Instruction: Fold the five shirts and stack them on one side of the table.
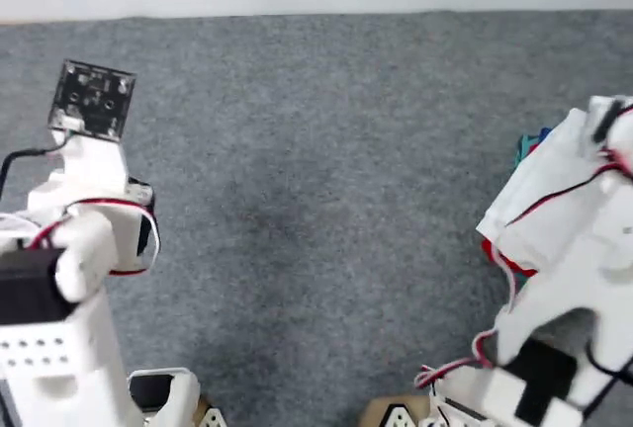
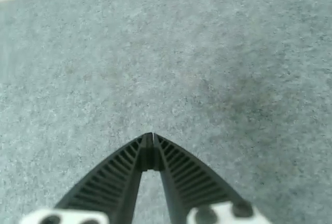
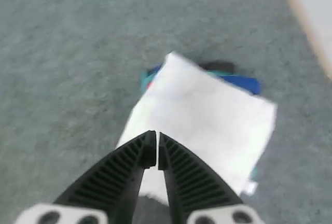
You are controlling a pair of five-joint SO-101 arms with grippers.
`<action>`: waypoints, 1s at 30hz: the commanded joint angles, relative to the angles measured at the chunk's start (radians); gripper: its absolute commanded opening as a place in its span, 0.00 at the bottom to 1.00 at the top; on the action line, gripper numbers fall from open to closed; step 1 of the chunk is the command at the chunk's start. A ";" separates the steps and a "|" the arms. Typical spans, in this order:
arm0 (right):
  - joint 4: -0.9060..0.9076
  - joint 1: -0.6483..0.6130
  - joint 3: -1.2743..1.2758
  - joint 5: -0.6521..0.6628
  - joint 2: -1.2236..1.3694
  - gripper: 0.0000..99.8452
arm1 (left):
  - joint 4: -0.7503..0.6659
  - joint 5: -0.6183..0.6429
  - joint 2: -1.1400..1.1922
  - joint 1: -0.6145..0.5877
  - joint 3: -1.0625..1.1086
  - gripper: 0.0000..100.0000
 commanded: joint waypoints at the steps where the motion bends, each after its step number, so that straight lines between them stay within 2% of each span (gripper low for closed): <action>1: 0.036 -0.064 0.161 -0.063 -0.133 0.01 | -0.020 -0.002 -0.044 0.017 0.039 0.01; 4: 0.036 -0.128 0.336 -0.169 -0.255 0.01 | -0.057 0.008 -0.078 0.049 0.124 0.00; 9: 0.019 -0.265 0.677 -0.287 -0.432 0.01 | -0.173 0.152 -0.210 0.173 0.317 0.00; 15: -0.162 -0.320 1.022 -0.408 -0.598 0.01 | -0.506 0.190 -0.450 0.196 0.671 0.00; 20: -0.358 -0.332 1.298 -0.420 -0.733 0.01 | -0.727 0.193 -0.686 0.196 1.012 0.00; 30: -0.578 -0.358 1.706 -0.414 -1.038 0.01 | -0.744 0.189 -0.947 0.176 1.359 0.00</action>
